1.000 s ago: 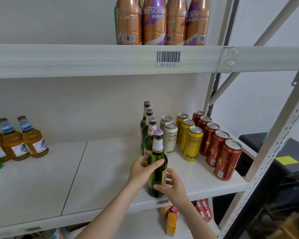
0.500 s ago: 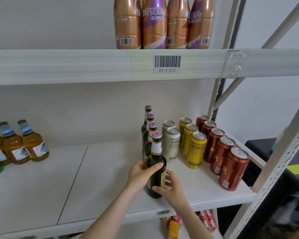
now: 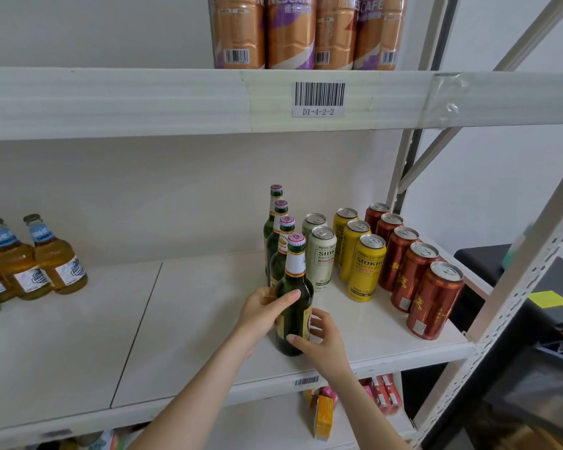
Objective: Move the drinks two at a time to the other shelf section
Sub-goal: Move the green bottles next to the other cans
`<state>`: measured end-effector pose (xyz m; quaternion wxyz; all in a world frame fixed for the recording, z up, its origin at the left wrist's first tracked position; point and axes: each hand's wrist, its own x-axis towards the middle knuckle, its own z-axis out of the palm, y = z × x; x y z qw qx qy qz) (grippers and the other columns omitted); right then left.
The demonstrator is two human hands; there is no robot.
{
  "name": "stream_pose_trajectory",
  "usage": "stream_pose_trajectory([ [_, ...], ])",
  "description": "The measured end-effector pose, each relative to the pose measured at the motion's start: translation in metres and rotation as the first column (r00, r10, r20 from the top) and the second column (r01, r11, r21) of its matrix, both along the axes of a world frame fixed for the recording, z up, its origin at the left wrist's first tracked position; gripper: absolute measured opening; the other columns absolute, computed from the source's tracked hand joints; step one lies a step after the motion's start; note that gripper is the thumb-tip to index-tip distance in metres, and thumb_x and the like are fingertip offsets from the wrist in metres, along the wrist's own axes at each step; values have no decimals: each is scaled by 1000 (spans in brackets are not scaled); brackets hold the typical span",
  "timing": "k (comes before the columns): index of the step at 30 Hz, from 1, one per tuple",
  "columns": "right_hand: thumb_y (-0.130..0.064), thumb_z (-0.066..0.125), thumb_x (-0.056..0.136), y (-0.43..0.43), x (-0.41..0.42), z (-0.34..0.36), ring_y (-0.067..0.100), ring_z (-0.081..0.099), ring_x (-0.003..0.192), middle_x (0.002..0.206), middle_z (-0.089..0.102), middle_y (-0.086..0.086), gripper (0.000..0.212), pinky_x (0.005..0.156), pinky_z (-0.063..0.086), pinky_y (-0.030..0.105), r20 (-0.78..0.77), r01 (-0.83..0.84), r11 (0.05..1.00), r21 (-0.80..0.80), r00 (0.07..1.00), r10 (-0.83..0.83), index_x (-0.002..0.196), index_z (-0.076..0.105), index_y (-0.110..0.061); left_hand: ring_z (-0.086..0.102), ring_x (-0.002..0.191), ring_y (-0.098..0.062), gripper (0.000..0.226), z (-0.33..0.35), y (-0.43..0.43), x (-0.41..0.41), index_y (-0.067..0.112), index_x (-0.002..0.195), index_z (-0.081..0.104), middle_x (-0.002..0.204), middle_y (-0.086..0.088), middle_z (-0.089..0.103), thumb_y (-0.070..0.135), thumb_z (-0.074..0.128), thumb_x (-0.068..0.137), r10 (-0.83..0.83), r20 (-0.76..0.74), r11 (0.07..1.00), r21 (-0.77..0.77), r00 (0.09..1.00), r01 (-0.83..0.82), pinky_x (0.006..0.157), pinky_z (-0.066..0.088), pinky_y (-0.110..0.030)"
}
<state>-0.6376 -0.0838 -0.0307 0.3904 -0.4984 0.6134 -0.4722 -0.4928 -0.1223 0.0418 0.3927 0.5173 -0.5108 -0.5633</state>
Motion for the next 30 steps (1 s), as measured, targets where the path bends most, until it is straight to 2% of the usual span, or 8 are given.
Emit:
stream_pose_trajectory([
  [4, -37, 83, 73, 11, -4, -3, 11, 53, 110, 124, 56, -7, 71, 88, 46, 27, -66, 107, 994, 26, 992, -105, 131, 43, -31, 63, 100, -12, 38, -9, 2, 20, 21, 95, 68, 98, 5, 71, 55, 71, 80, -3, 80, 995, -97, 997, 10, 84, 48, -29],
  [7, -40, 79, 76, 28, -6, -6, 13, 51, 116, 131, 54, -3, 76, 90, 47, 32, -164, 212, 977, -17, 963, -212, 139, 36, -31, 62, 100, -11, 49, -21, 6, 46, 24, 95, 68, 98, 9, 70, 68, 53, 79, 61, 284, 957, -290, 957, 25, 81, 45, -24],
  [10, -43, 71, 83, 47, -2, -8, 17, 45, 129, 143, 46, -3, 78, 100, 46, 41, -362, 261, 964, -53, 895, -263, 146, 28, -30, 58, 112, -19, 54, -39, 15, 74, 19, 116, 65, 118, 3, 65, 62, 41, 91, 139, 645, 880, -428, 751, 205, 92, 47, -34],
  [13, -49, 60, 89, 65, 8, -9, 20, 39, 134, 150, 39, -4, 74, 108, 39, 45, -554, 272, 960, -64, 791, -260, 149, 24, -28, 61, 104, -28, 58, -54, 28, 95, 15, 116, 65, 114, -2, 67, 57, 34, 90, 282, 809, 764, -514, 515, 389, 88, 49, -40],
  [16, -54, 51, 91, 81, 21, -7, 20, 33, 139, 154, 33, -6, 72, 110, 31, 43, -690, 256, 964, -77, 684, -237, 151, 21, -28, 64, 99, -29, 53, -61, 40, 112, 15, 109, 67, 109, -4, 67, 53, 37, 89, 370, 854, 691, -516, 365, 507, 87, 51, -46],
  [21, -54, 48, 92, 103, 42, -2, 24, 32, 142, 154, 35, 0, 71, 113, 28, 46, -811, 194, 973, -127, 544, -215, 152, 24, -24, 64, 109, -30, 53, -62, 67, 130, 16, 110, 67, 117, -7, 68, 53, 37, 87, 346, 909, 703, -415, 233, 577, 91, 51, -53],
  [28, -54, 38, 97, 133, 77, 8, 26, 14, 149, 162, 17, 3, 71, 119, 11, 51, -913, 77, 996, -40, 401, -68, 155, 10, -24, 66, 110, -30, 73, -68, 106, 169, 18, 113, 69, 119, -9, 69, 57, 10, 98, 275, 949, 757, -312, 153, 574, 92, 52, -55],
  [30, -51, 38, 98, 144, 91, 9, 26, 11, 150, 163, 13, 4, 70, 119, 9, 52, -925, 46, 999, -11, 379, -28, 155, 8, -24, 66, 111, -29, 73, -70, 120, 183, 18, 114, 70, 120, -9, 69, 57, 10, 98, 283, 948, 760, -315, 148, 568, 92, 52, -55],
])
